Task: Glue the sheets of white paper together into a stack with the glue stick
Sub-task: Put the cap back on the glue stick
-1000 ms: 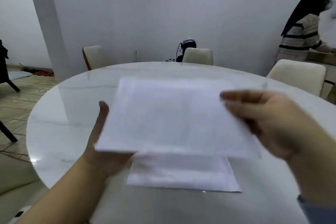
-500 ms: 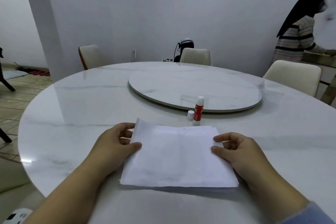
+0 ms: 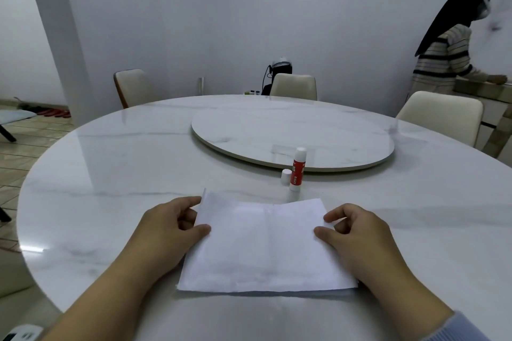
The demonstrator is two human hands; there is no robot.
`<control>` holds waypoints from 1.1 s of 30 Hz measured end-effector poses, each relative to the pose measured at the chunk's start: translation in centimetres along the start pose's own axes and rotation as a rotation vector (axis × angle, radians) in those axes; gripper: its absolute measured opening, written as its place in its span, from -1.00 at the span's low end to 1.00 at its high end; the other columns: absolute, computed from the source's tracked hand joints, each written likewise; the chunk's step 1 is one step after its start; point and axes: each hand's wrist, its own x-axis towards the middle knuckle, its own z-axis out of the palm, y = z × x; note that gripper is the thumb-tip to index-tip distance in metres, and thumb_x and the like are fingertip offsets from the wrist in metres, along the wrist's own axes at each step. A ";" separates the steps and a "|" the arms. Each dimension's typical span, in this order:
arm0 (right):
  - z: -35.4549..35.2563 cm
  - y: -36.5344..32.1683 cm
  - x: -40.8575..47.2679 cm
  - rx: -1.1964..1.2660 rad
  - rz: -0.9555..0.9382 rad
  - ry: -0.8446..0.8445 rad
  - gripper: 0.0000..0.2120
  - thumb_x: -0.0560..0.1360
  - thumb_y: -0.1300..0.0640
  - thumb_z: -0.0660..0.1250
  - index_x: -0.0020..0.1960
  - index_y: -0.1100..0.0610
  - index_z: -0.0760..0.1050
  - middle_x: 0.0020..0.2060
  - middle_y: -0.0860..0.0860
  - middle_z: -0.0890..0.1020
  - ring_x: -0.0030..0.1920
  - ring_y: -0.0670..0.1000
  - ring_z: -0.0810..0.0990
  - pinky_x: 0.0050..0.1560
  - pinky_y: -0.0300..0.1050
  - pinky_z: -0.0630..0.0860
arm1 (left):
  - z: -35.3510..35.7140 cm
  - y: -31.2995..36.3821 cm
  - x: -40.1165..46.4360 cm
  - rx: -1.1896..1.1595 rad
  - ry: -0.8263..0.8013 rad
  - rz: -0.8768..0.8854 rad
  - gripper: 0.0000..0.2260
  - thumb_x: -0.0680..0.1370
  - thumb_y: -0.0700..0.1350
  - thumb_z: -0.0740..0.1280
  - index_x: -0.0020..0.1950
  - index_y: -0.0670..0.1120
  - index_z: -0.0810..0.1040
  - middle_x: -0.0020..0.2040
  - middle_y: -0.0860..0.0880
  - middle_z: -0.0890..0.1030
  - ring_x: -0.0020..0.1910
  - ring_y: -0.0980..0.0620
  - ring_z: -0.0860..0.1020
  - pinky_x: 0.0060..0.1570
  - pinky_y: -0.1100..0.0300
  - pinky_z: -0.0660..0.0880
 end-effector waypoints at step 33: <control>4.9 -2.4 11.8 0.062 0.013 0.014 -0.74 0.39 -0.01 0.47 -0.01 0.12 0.57 0.07 0.10 0.59 -0.22 -0.08 0.52 -0.37 -0.24 0.33 | 1.1 -0.5 0.7 0.188 0.094 0.141 -0.89 0.48 -0.10 0.32 -0.15 0.12 0.56 -0.09 0.22 0.49 -0.06 0.20 0.43 -0.17 0.42 0.28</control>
